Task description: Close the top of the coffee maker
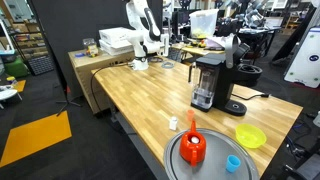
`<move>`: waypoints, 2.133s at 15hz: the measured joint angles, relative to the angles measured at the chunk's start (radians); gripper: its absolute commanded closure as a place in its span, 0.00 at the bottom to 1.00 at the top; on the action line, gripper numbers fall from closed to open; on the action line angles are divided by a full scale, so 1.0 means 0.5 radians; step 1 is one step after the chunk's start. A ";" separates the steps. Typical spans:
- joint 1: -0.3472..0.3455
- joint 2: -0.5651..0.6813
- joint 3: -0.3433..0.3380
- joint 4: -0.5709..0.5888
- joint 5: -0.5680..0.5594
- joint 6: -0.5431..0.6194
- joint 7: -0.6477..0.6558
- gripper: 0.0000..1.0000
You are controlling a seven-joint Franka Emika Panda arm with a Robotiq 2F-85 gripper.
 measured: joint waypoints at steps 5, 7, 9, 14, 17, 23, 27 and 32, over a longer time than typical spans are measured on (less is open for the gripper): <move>0.000 0.000 0.000 0.000 0.000 0.001 0.000 0.00; 0.000 0.000 0.000 0.000 0.000 0.001 0.000 0.00; 0.000 0.000 0.000 0.000 0.000 0.001 0.000 0.00; 0.000 0.000 0.000 0.000 0.000 0.001 0.000 0.00; 0.000 0.000 0.000 0.000 0.000 0.001 0.000 0.00; 0.012 0.000 0.000 0.002 -0.008 0.068 0.000 0.00; 0.053 0.002 0.032 0.002 -0.133 0.400 0.001 0.00; 0.077 0.028 0.181 -0.031 -0.411 0.866 0.063 0.00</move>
